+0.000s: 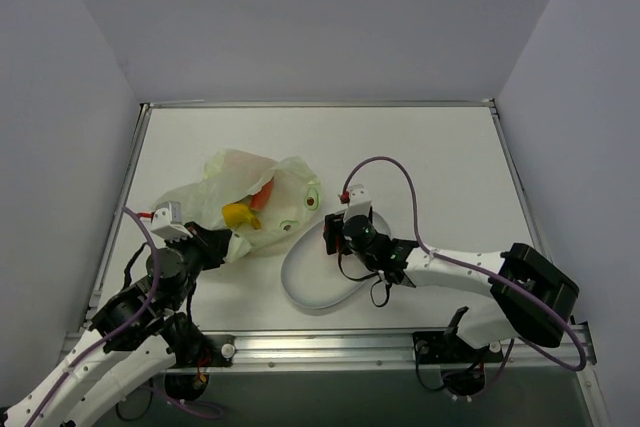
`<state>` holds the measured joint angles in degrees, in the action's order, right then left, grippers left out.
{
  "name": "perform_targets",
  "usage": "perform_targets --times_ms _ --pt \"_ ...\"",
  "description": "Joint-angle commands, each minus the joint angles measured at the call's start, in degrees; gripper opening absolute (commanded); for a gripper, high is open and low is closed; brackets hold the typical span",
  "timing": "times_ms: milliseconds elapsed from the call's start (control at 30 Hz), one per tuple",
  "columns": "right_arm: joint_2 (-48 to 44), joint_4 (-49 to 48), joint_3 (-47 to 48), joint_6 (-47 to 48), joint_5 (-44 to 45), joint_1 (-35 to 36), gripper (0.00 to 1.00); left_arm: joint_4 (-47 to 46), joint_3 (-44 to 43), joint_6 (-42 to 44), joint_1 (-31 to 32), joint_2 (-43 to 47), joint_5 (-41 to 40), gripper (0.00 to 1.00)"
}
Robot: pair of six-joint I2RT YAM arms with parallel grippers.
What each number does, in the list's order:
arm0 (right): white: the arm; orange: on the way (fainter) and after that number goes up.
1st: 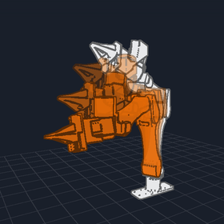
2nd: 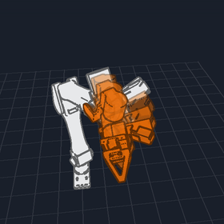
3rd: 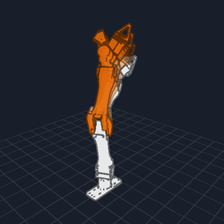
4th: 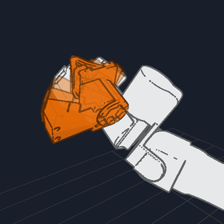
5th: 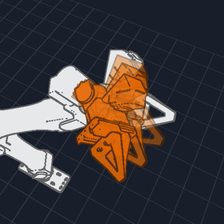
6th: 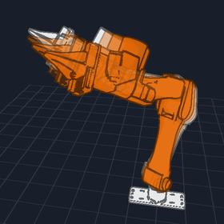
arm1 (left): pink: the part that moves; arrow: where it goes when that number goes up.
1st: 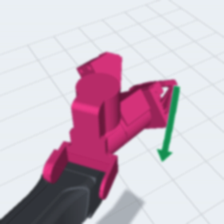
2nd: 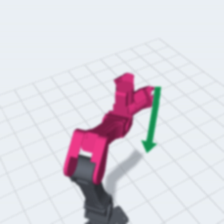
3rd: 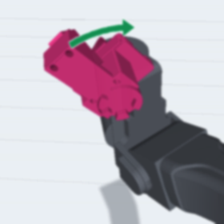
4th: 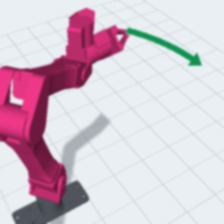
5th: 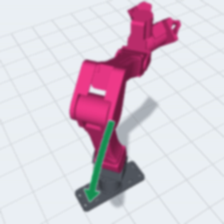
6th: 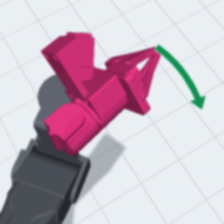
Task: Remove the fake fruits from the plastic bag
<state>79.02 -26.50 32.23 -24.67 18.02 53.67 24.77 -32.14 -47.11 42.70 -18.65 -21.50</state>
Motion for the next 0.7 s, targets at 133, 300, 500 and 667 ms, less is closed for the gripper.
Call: perform_targets --times_ms 133,300,500,667 --pt "-1.2 -0.3 1.7 -1.6 4.8 -0.1 0.51 2.0 -4.2 1.2 -0.2 -1.2 -1.5 0.02" --pt "-6.4 5.0 2.8 -0.8 5.4 -0.1 0.77 2.7 -4.6 1.4 -0.2 -1.3 -1.7 0.03" --pt "-12.7 9.7 5.6 0.8 3.2 0.0 0.76 3.4 -4.2 1.1 -0.2 -0.8 -1.9 0.02" --pt "-12.6 9.0 9.4 2.7 -3.9 0.9 0.21 4.8 -4.6 1.1 -0.2 -0.2 -3.0 0.02"
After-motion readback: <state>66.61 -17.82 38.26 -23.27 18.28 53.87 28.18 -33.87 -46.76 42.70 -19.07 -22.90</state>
